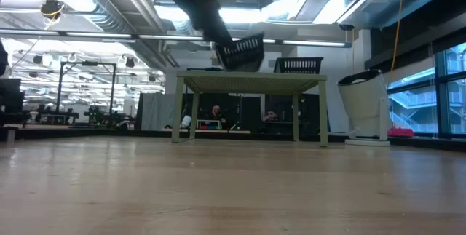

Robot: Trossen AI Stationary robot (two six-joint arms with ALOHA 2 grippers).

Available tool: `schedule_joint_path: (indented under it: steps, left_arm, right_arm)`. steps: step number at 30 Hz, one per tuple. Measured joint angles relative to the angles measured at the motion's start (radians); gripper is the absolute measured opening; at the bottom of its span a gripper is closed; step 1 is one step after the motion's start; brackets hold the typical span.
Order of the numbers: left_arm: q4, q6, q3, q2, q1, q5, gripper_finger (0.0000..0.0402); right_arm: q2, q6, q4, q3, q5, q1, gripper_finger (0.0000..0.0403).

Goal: Pick & Place Office Desk Supplies
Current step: Put the top black bin on the shelf

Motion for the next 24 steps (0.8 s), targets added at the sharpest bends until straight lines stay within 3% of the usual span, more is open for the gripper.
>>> schedule_joint_path:
  steps: [5,11,24]
  left_arm:
    - [0.003,0.013,0.052,0.088,0.029,0.016,0.0004]
    - [-0.012,0.028,0.094,0.104,0.021,0.004,0.0014]
    - [-0.052,0.037,0.125,0.095,0.018,-0.053,0.0099]
  right_arm:
    - [0.000,0.002,0.000,0.000,0.003,0.000,0.0192]
    - [0.000,0.045,-0.001,0.000,0.002,0.000,0.0192]
    - [0.000,0.053,-0.004,0.000,-0.005,0.000,0.0192]
